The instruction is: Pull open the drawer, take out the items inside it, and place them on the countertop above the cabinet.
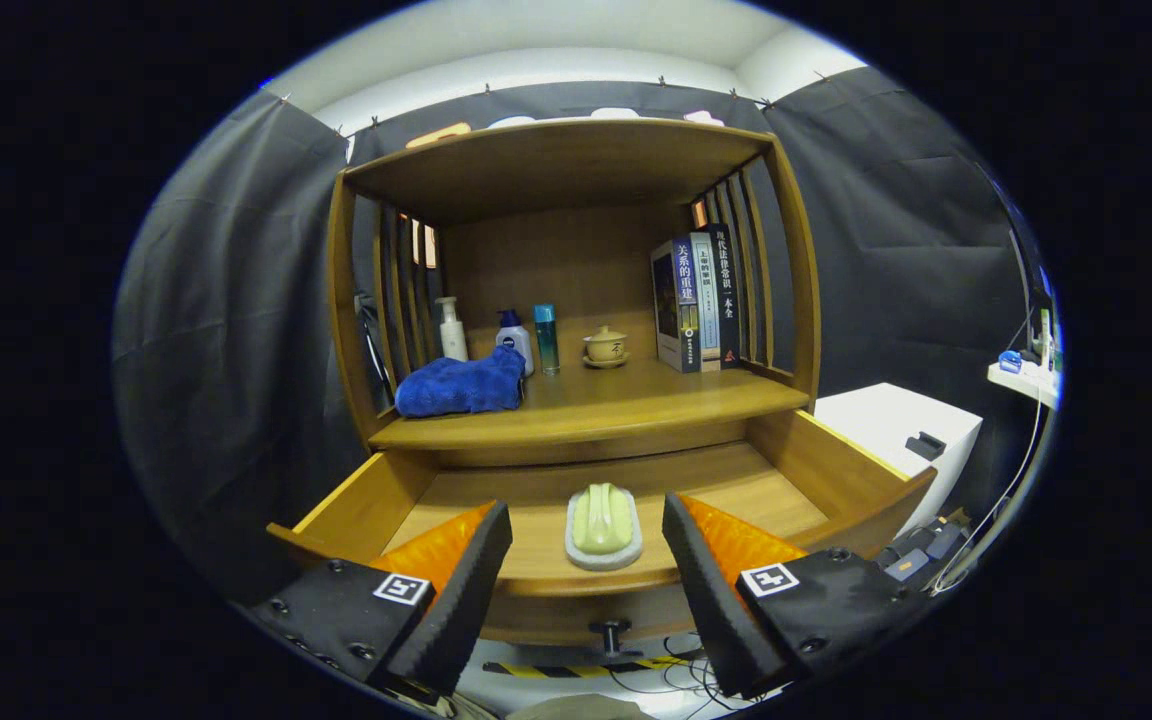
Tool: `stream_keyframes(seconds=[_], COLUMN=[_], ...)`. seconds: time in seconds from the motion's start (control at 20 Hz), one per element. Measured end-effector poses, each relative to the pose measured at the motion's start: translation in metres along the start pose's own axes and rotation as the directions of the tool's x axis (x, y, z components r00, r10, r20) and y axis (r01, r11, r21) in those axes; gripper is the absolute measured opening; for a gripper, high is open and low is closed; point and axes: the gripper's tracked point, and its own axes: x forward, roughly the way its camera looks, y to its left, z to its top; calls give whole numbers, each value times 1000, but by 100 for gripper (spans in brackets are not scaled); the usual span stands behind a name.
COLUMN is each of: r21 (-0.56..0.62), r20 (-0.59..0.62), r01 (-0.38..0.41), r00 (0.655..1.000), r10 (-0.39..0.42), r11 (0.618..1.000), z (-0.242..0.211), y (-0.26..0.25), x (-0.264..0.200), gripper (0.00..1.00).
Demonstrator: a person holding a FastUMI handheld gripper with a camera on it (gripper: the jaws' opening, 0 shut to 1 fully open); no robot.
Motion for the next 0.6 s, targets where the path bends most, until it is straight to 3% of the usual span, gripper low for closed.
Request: stream_keyframes(seconds=[0.35,0.6], r21=[-10,-22], r20=[-133,-256], r01=[18,35], r00=[991,966], r10=[-19,-39], r11=[1000,999], z=[22,16], y=[-4,-12], x=[49,87], gripper=[98,98])
